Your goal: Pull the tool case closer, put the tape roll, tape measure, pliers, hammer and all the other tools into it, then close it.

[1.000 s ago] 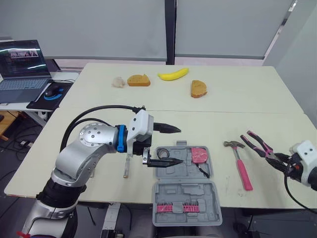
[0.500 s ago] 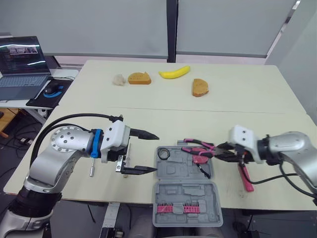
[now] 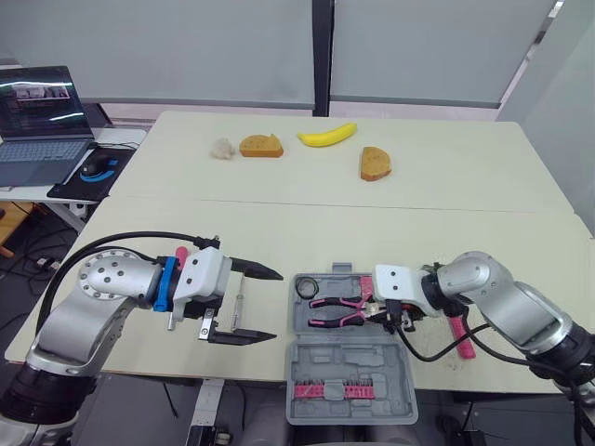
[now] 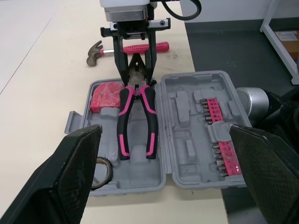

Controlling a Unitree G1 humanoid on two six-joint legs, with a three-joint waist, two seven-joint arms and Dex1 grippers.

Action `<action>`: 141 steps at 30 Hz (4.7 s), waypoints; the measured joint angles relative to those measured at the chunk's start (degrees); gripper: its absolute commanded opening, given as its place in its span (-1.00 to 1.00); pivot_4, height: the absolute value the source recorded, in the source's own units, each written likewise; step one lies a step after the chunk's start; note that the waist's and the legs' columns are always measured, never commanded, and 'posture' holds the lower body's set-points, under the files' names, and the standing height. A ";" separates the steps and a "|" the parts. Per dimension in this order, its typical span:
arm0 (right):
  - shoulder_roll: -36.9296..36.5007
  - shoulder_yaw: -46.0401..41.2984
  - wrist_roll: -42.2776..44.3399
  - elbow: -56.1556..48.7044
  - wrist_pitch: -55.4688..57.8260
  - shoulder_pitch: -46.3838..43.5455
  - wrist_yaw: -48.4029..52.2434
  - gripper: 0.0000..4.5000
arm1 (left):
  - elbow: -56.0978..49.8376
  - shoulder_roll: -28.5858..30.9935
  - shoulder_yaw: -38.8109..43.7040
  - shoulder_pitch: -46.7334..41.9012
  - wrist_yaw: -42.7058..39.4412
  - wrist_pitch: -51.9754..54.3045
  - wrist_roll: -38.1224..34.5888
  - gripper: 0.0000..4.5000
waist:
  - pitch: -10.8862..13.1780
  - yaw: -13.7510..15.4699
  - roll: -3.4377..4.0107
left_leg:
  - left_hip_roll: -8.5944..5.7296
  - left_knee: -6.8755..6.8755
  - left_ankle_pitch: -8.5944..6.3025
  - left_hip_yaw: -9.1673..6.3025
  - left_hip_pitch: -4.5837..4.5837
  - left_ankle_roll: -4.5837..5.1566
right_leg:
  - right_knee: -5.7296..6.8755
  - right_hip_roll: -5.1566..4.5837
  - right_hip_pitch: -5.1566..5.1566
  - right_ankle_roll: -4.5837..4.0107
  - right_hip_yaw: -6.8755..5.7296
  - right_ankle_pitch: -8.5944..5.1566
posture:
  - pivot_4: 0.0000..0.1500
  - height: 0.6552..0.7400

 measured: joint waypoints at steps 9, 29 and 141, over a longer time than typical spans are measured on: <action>4.63 1.76 -2.30 4.92 0.35 -3.31 0.66 -0.45 | 0.28 1.40 0.03 -0.07 -1.20 0.16 0.29 1.00 | 0.00 -0.22 0.00 | 0.01 0.00 0.00 0.00 0.00 -0.01 | 0.06 0.03 -0.23 -0.01 0.02 0.01 | 1.00 1.00; 8.55 4.36 -6.55 7.71 0.42 -3.38 1.37 -0.45 | 0.25 3.29 0.01 0.99 -2.40 1.19 1.36 1.00 | 0.00 -0.43 0.00 | 0.00 0.03 0.01 0.01 0.01 -0.02 | 0.10 0.05 -0.27 -0.01 0.03 0.02 | 1.00 1.00; -15.41 -57.36 16.58 14.72 -13.17 38.63 7.22 0.98 | 56.08 16.00 20.68 1.53 -2.50 -7.17 9.22 1.00 | -0.30 -1.20 0.15 | 0.43 -0.13 -0.10 0.24 0.56 -0.17 | 0.04 0.29 0.13 -0.15 0.08 0.01 | 1.00 1.00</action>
